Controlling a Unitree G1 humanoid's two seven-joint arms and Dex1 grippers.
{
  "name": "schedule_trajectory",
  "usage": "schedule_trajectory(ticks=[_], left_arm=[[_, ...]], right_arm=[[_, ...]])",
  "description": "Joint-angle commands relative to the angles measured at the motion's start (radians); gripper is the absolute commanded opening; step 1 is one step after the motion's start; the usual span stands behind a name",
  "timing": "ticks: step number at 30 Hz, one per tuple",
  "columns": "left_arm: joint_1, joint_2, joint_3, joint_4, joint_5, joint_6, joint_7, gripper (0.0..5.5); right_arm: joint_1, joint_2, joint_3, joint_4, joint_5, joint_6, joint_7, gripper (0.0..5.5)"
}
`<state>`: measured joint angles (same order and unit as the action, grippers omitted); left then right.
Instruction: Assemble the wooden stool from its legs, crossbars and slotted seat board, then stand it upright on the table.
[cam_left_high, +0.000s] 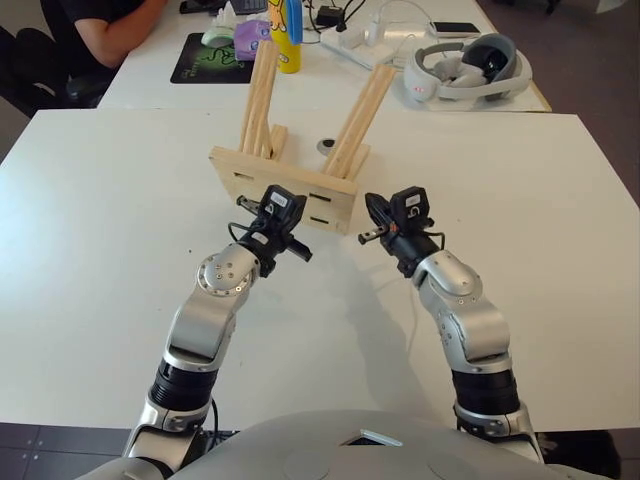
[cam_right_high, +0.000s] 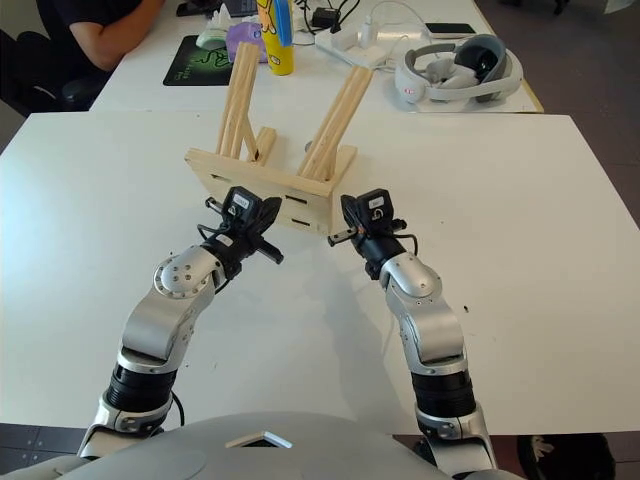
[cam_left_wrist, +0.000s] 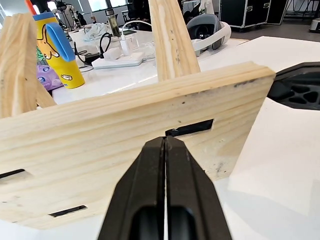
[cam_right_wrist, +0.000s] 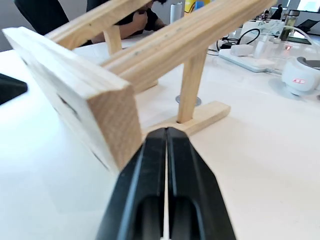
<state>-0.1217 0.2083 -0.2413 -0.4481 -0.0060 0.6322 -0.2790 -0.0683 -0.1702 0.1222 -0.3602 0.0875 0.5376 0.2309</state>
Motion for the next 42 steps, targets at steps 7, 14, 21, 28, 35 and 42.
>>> schedule_trajectory(ticks=[7,14,21,28,35,42], left_arm=[[0.084,0.137,0.173,0.183,0.104,-0.17,0.104,0.0],[-0.132,0.167,0.252,0.599,0.109,-0.342,0.136,0.0],[-0.32,0.184,0.246,0.972,0.125,-0.547,0.129,0.0],[-0.435,0.159,0.209,1.16,0.128,-0.703,0.064,0.0],[-0.395,0.127,0.184,1.135,0.115,-0.708,0.001,0.0],[-0.326,0.088,0.177,1.015,0.075,-0.662,-0.032,0.0]], right_arm=[[0.06,-0.022,-0.003,0.043,-0.043,0.026,-0.028,0.01],[0.018,-0.022,0.032,0.081,-0.037,0.032,0.008,0.01],[0.0,-0.001,0.067,0.094,-0.043,0.024,0.013,0.01],[-0.015,0.018,0.088,0.124,-0.06,0.0,-0.004,0.01],[-0.05,0.031,0.08,0.166,-0.082,-0.02,-0.015,0.01],[-0.07,0.026,0.09,0.194,-0.095,-0.045,-0.002,0.01]])
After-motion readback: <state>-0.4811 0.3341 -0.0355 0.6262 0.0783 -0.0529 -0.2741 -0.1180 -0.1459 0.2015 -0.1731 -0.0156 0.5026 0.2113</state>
